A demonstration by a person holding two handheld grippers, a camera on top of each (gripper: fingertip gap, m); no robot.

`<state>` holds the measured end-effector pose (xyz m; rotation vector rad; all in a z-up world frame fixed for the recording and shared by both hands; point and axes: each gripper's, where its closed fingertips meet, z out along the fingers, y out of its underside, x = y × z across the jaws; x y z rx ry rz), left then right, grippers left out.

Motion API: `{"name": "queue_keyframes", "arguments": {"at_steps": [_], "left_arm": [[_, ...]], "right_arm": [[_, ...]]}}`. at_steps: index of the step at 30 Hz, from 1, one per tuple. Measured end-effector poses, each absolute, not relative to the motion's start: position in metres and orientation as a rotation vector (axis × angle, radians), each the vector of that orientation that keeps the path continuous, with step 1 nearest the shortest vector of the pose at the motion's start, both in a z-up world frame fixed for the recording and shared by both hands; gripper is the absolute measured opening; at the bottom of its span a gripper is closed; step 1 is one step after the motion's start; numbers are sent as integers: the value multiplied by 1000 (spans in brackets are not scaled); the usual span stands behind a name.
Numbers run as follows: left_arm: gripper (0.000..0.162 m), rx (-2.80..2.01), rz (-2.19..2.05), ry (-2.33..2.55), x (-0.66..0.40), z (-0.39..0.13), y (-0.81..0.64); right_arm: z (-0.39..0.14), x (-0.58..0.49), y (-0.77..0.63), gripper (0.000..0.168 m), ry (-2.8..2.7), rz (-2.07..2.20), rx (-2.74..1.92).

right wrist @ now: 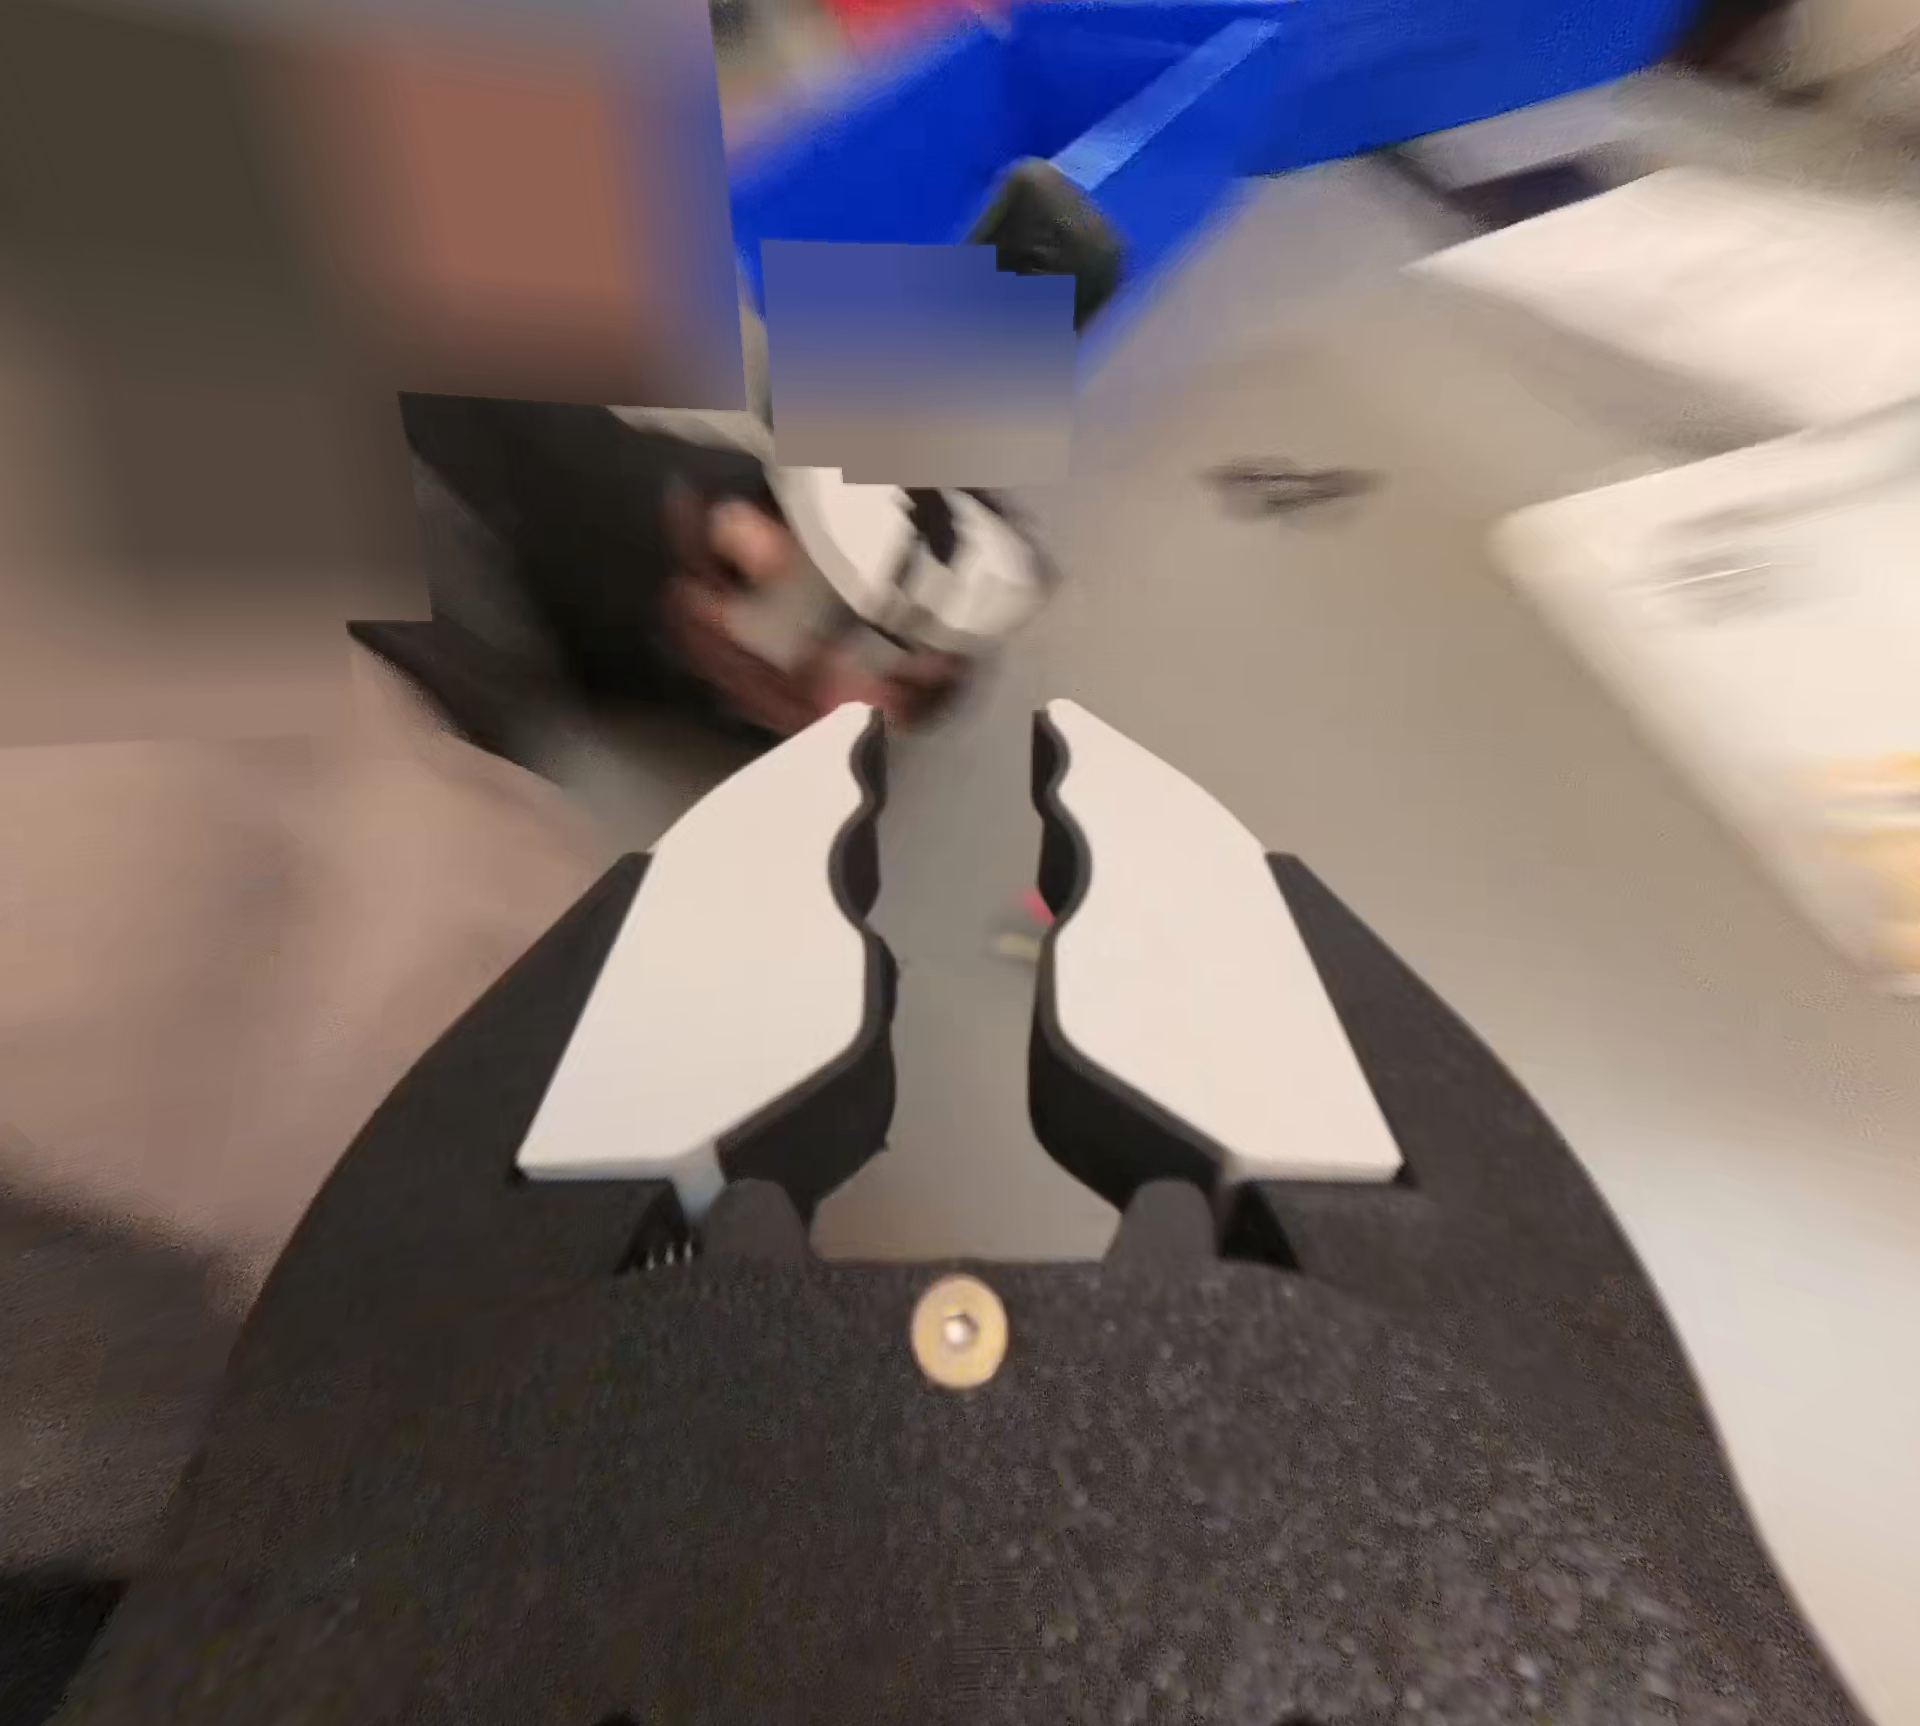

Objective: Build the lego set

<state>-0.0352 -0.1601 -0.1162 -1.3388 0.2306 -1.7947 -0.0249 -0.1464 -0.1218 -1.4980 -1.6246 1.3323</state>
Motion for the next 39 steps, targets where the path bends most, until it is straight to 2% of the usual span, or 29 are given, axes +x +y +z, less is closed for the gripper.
{"name": "queue_keyframes", "arguments": {"at_steps": [3, 13, 21, 27, 39], "left_arm": [[8, -1412, -1559, 388, -32, -126, -161], [9, -1481, -1185, 626, -22, -138, -163], [9, -1513, -1146, 667, -15, -145, -163], [9, -1527, -1111, 662, -16, -145, -161], [9, -1550, -1005, 709, -12, -144, -162]], "right_arm": [[-121, -25, -155, 29, -1447, 1724, -1548], [-137, -25, -161, 10, -1505, 1687, -1414], [-142, -23, -163, 12, -1543, 1638, -1359], [-142, -24, -164, 7, -1562, 1592, -1300], [-142, -21, -165, 7, -1401, 1536, -1202]]}}
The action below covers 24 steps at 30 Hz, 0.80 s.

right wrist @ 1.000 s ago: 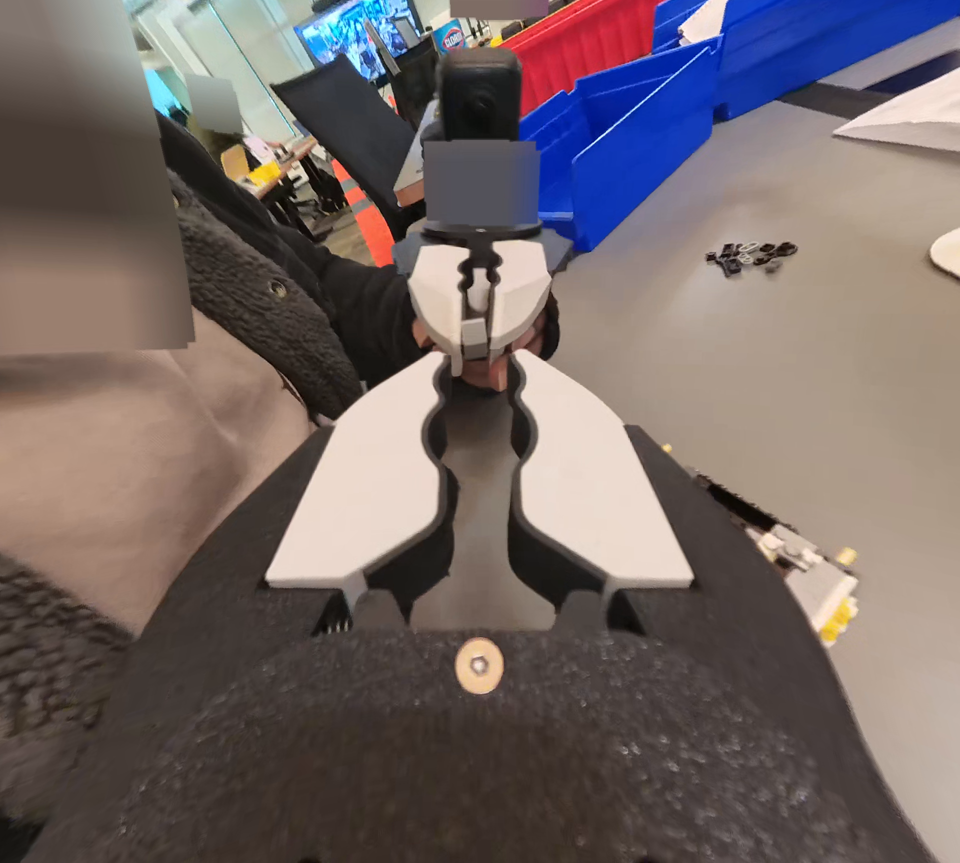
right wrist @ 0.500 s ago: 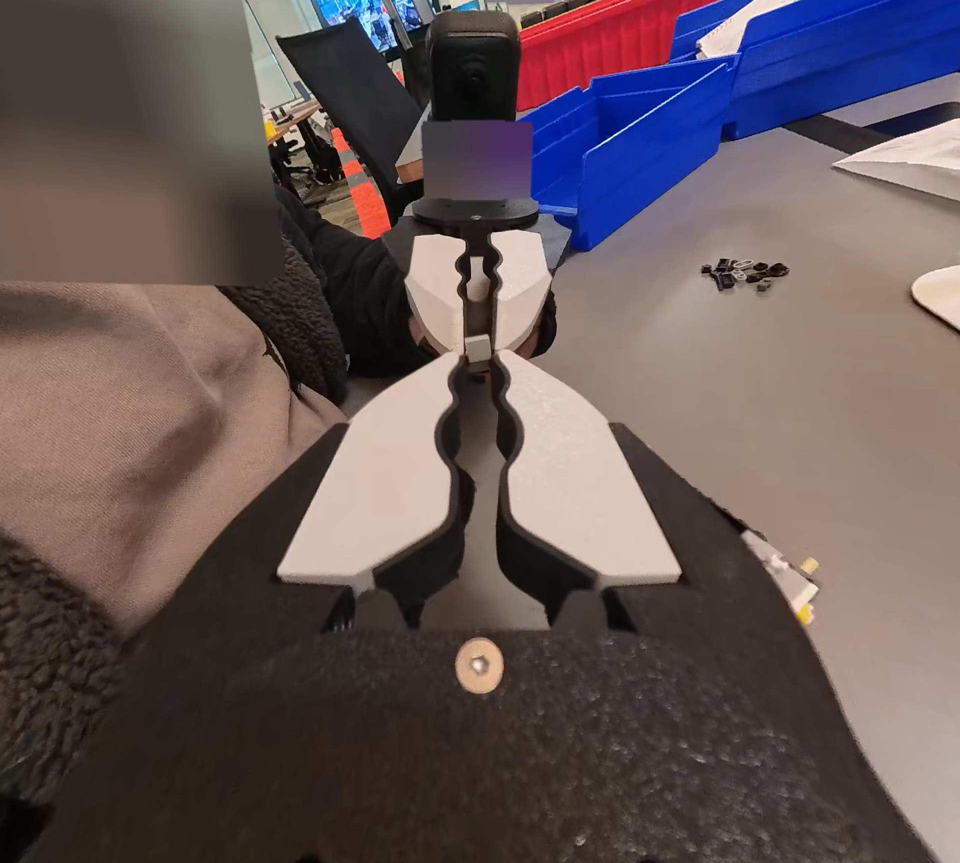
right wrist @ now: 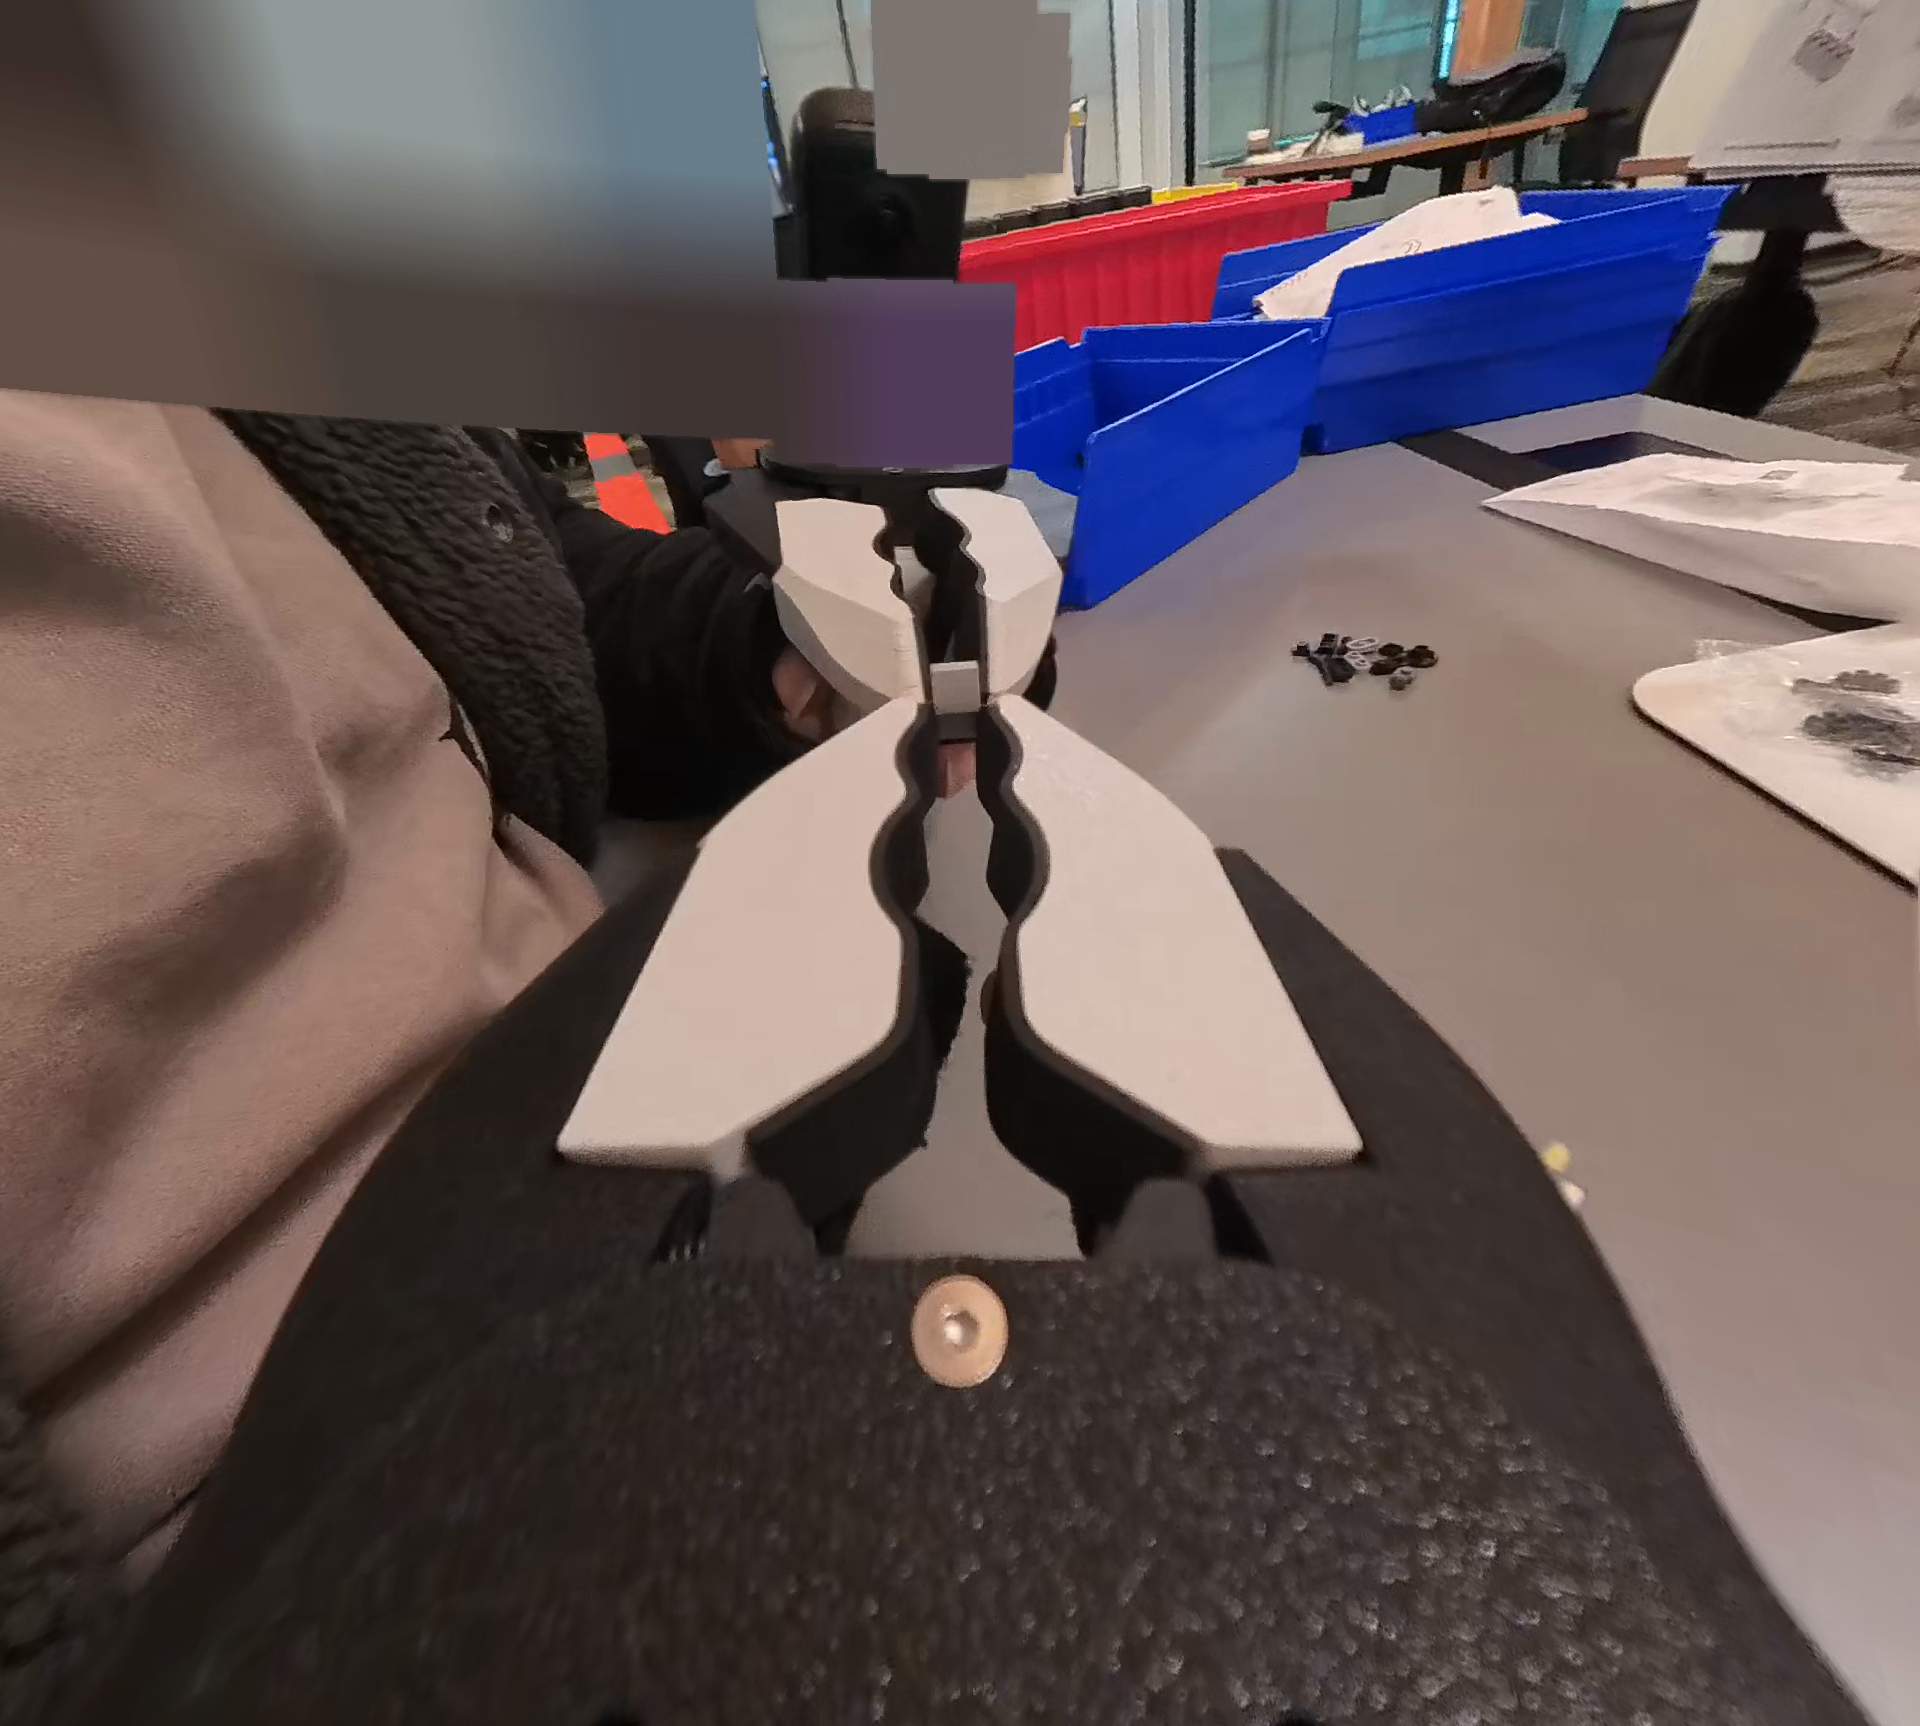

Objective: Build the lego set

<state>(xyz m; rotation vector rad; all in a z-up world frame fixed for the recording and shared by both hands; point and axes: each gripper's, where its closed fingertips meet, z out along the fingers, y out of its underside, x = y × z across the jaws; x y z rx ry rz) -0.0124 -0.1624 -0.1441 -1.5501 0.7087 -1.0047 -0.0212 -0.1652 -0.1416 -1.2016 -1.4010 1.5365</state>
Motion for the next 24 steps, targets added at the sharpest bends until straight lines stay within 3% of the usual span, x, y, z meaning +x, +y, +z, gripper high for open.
{"name": "queue_keyframes", "arguments": {"at_steps": [16, 18, 24], "left_arm": [[9, -1562, -1151, 717, -3, -150, -166], [9, -1575, -1135, 714, -6, -153, -165], [9, -1586, -1135, 732, -2, -154, -167]], "right_arm": [[-146, -13, -169, 7, -1446, 1549, -1224], [-146, -11, -169, 13, -1482, 1516, -1209], [-148, -11, -170, 7, -1563, 1483, -1220]]}}
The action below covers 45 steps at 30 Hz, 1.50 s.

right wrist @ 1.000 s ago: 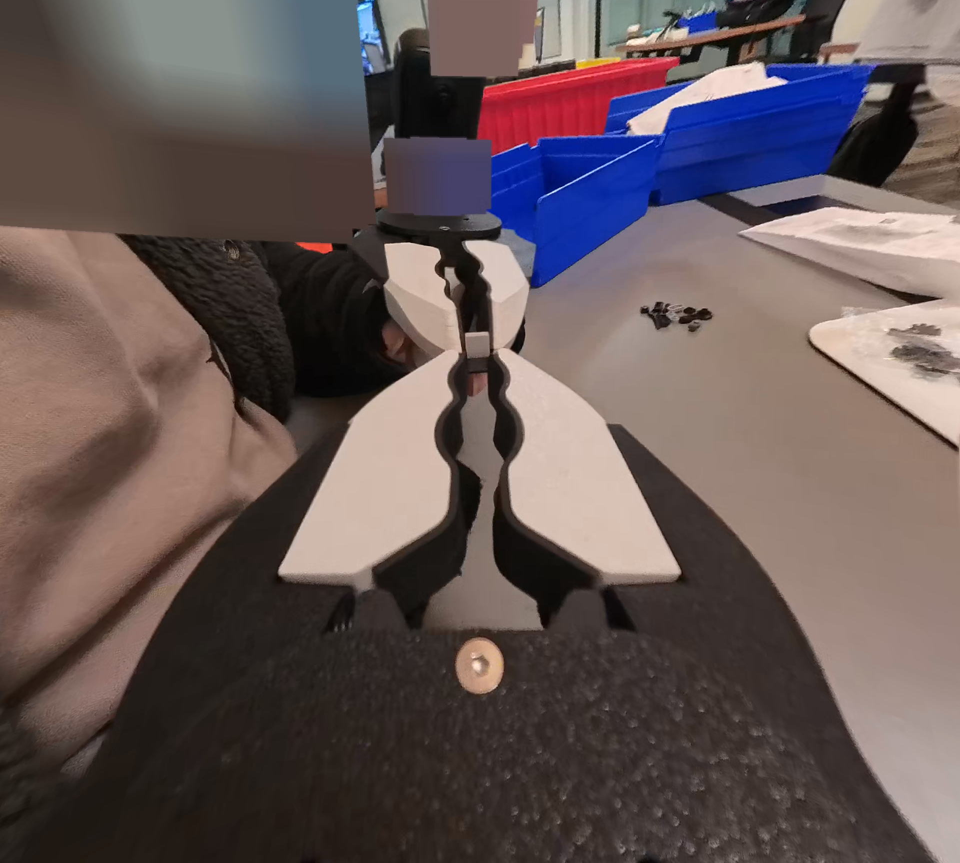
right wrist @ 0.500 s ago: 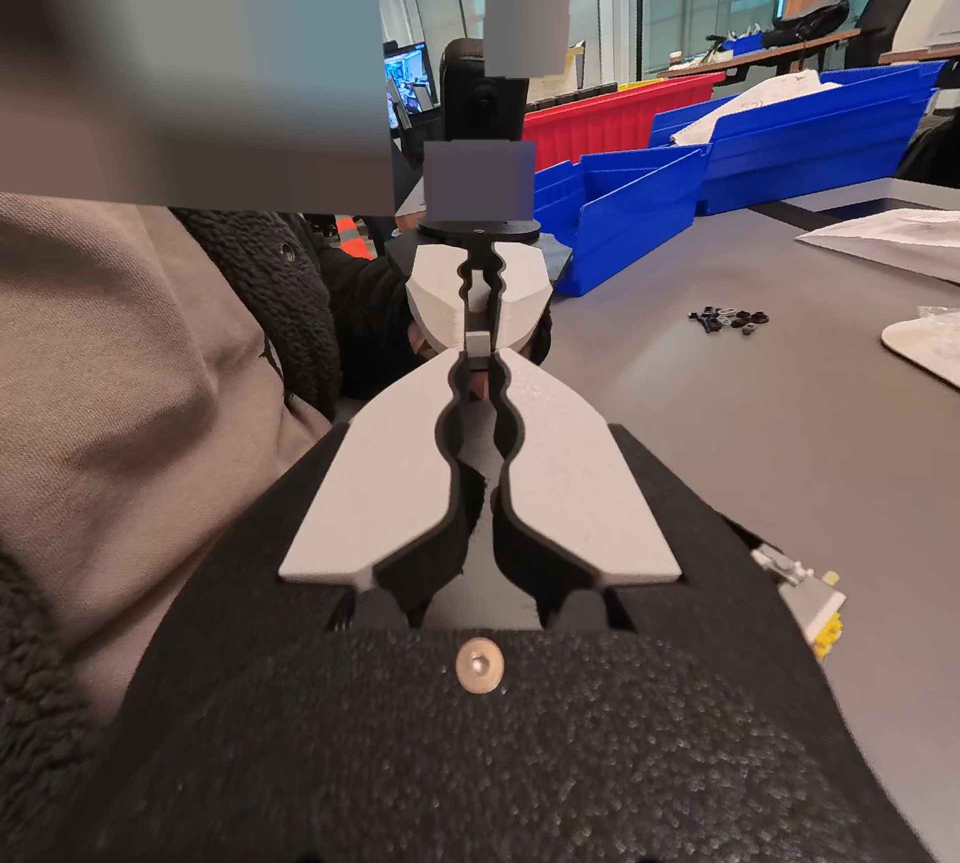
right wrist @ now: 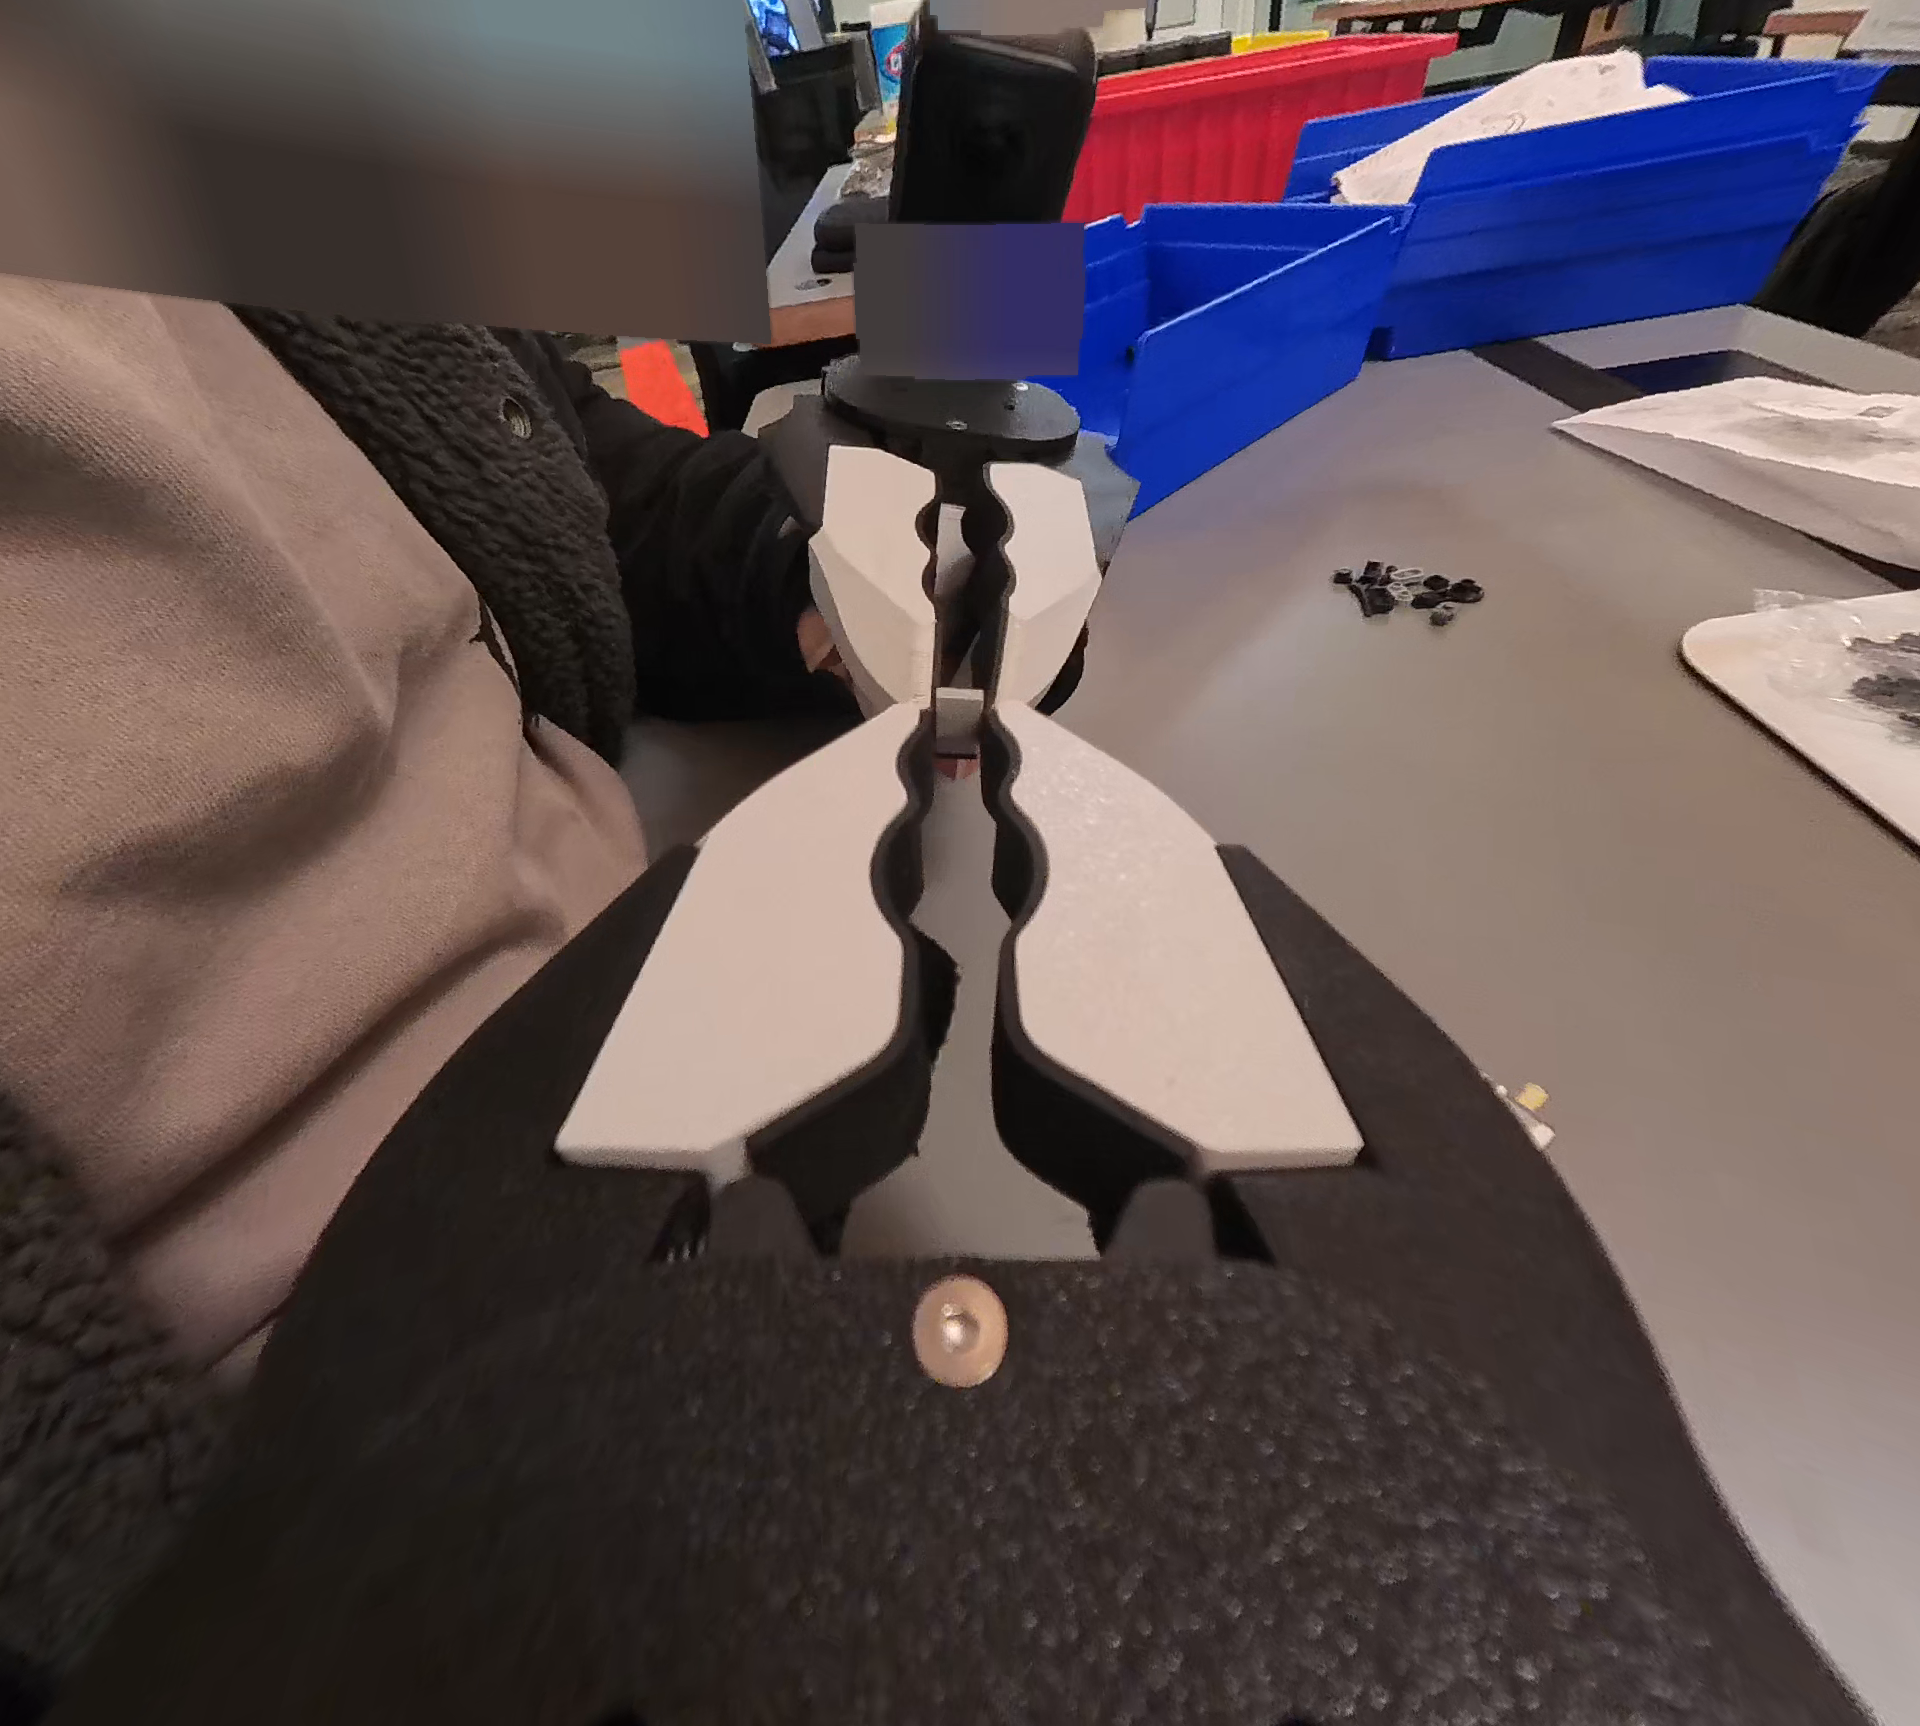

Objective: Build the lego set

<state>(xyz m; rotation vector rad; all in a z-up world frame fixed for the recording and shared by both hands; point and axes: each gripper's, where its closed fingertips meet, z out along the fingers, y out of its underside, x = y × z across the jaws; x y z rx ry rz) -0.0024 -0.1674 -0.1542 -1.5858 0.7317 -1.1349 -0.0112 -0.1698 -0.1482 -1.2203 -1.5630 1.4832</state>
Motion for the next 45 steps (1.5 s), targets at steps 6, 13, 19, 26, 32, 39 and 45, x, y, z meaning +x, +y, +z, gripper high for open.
{"name": "queue_keyframes", "arguments": {"at_steps": [6, 13, 19, 26, 32, 39, 45], "left_arm": [[9, -1582, -1210, 655, 0, -148, -168], [9, -1542, -1286, 589, -2, -140, -168], [10, -1586, -1181, 613, -5, -150, -161], [9, -1618, -1031, 668, -5, -159, -158], [9, -1627, -962, 711, -4, -164, -158], [13, -1577, -1202, 653, -7, -153, -164], [14, -1444, -1752, 453, 1, -126, -175]], "right_arm": [[-142, -11, -170, 7, -1502, 1513, -1160], [-134, -13, -170, 7, -1403, 1574, -1117], [-144, -13, -162, 8, -1454, 1480, -1223], [-156, -12, -157, 10, -1567, 1379, -1296], [-161, -10, -159, 7, -1658, 1404, -1255], [-142, -1, -163, 7, -1732, 1645, -1089], [-112, 3, -160, 7, -1508, 2071, -968]]}}
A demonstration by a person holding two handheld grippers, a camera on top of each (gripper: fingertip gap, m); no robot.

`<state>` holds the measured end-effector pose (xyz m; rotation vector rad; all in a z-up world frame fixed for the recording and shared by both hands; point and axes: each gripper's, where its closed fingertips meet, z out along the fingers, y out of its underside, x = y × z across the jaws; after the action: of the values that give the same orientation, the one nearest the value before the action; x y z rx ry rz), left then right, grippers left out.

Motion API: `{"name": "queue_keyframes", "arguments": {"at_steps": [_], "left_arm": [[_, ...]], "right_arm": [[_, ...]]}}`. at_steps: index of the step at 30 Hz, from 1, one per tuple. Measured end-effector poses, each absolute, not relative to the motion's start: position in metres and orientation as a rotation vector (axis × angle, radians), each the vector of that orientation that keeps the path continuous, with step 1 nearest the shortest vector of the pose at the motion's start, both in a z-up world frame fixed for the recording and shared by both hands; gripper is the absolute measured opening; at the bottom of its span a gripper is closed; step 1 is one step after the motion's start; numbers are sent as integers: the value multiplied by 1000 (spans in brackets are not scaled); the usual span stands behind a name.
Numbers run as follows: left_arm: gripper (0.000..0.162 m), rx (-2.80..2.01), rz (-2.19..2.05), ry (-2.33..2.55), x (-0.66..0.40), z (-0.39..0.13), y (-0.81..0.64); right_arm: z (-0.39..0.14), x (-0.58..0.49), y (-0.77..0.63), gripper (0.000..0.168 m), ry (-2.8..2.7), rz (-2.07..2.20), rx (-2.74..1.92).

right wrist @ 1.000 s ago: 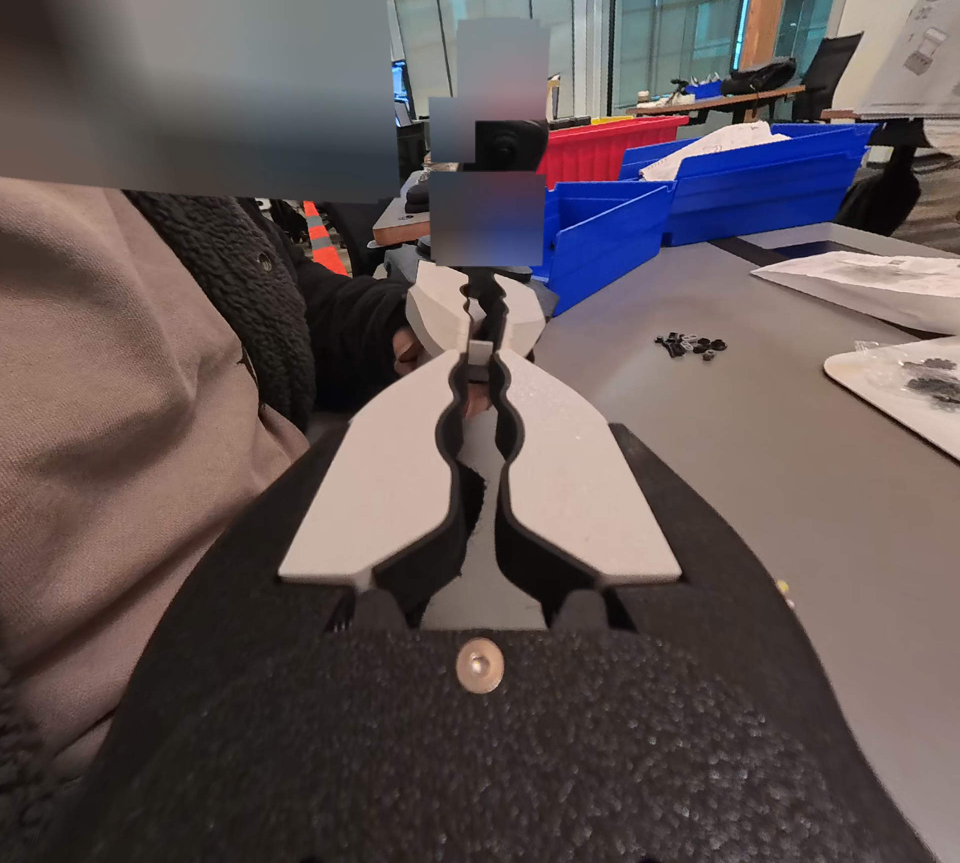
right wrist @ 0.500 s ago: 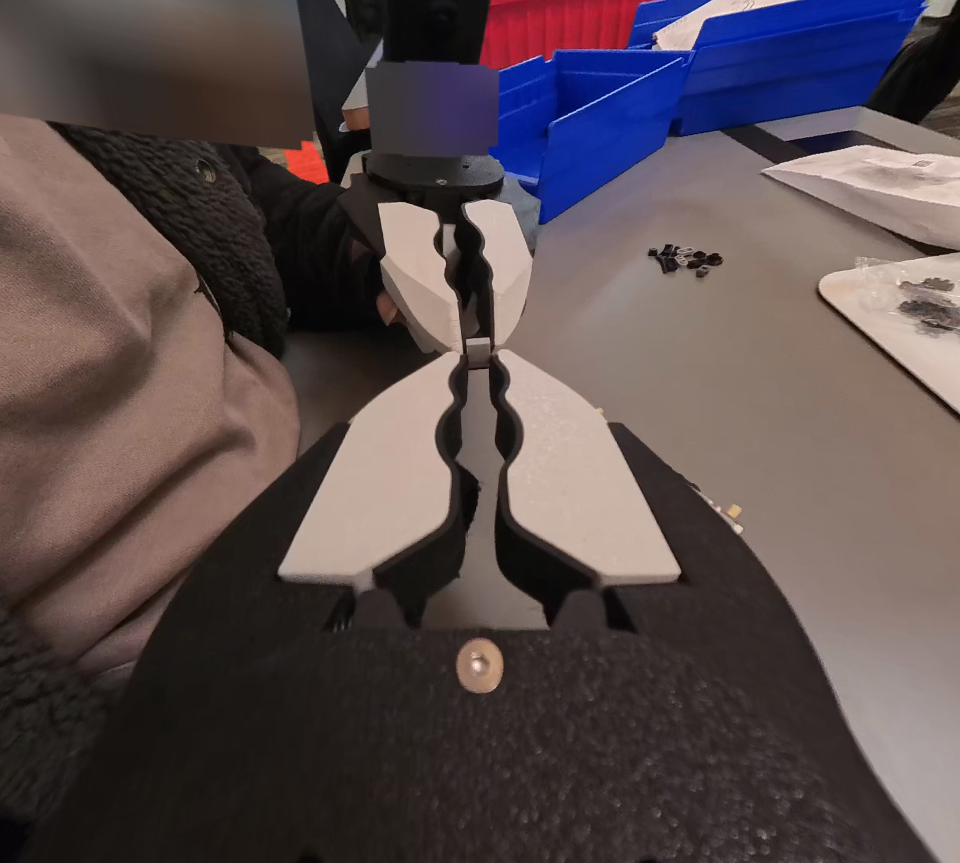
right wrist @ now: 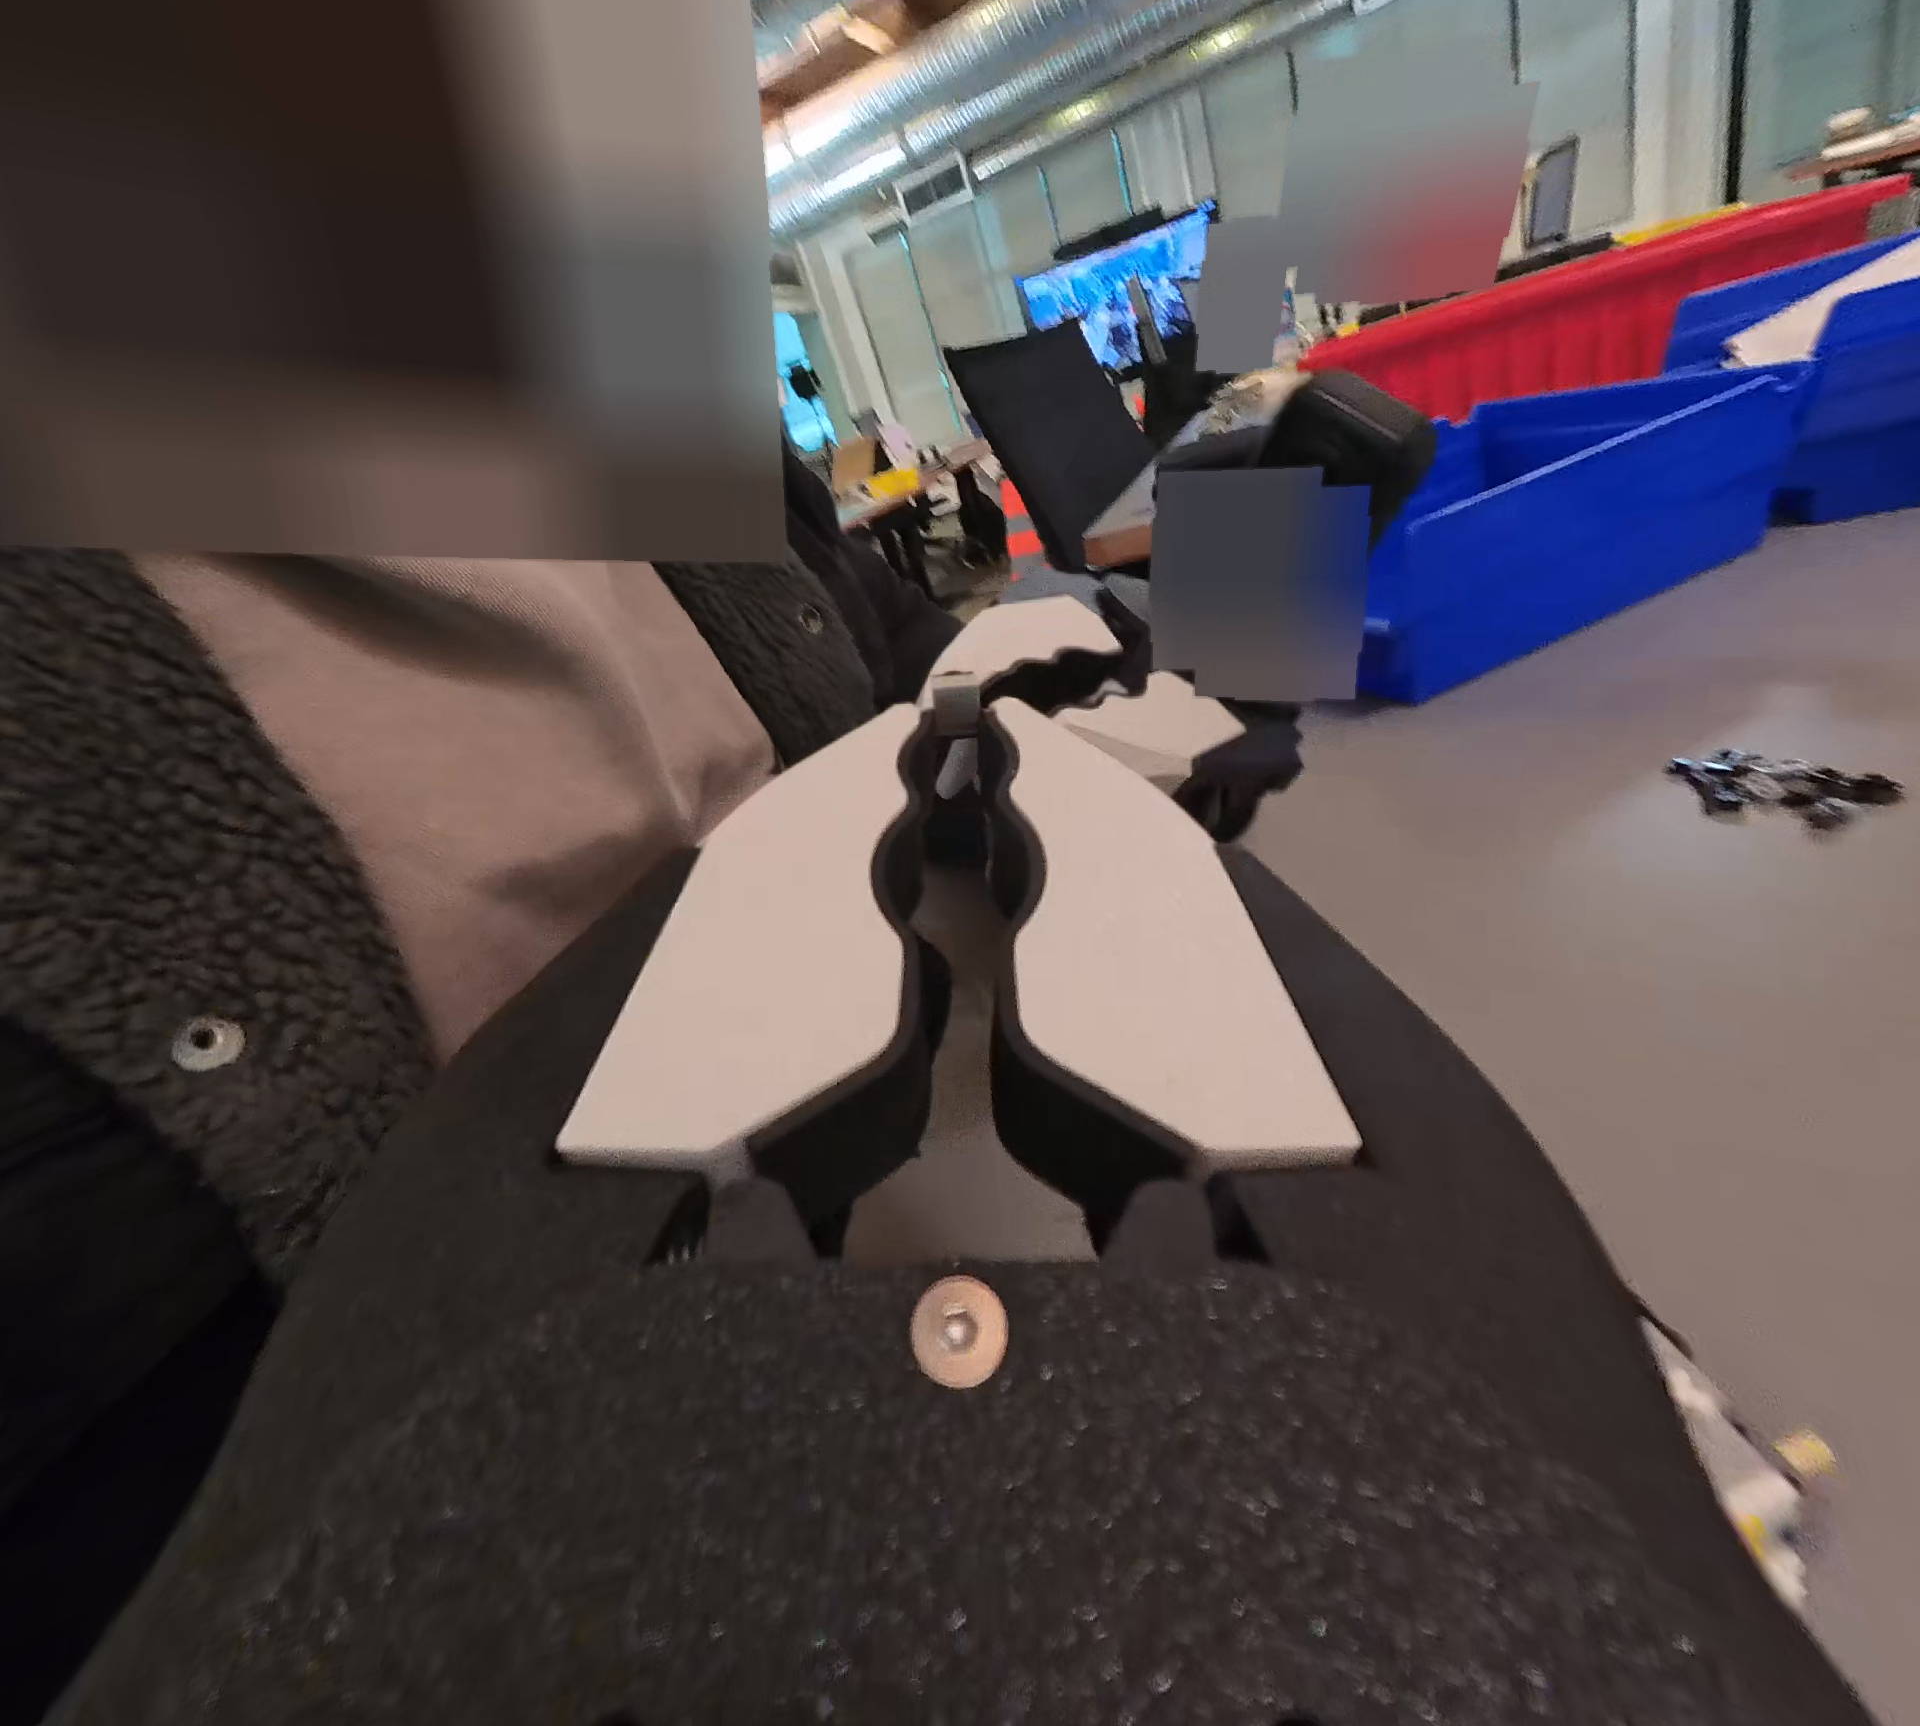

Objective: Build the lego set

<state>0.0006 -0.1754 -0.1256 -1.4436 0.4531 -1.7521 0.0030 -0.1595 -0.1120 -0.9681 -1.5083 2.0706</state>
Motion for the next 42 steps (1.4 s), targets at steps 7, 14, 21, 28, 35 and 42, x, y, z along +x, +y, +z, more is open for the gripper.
{"name": "queue_keyframes", "arguments": {"at_steps": [7, 14, 21, 28, 35, 42], "left_arm": [[15, -1365, -2015, 309, 6, -110, -173], [12, -1406, -2025, 304, 9, -110, -174], [11, -1494, -1801, 301, 0, -118, -160], [11, -1618, -1152, 542, -9, -130, -133], [11, -1532, -699, 719, -7, -117, -118], [11, -1510, -632, 705, -17, -123, -111]], "right_arm": [[-109, 0, -170, 6, -1540, 2113, -907], [-113, -1, -171, 7, -1623, 1936, -915], [-120, -10, -153, 12, -1596, 1685, -1079], [-126, -12, -131, 19, -1518, 1550, -1273], [-112, -13, -121, 17, -1493, 1535, -1313], [-115, -22, -114, 18, -1540, 1514, -1335]]}}
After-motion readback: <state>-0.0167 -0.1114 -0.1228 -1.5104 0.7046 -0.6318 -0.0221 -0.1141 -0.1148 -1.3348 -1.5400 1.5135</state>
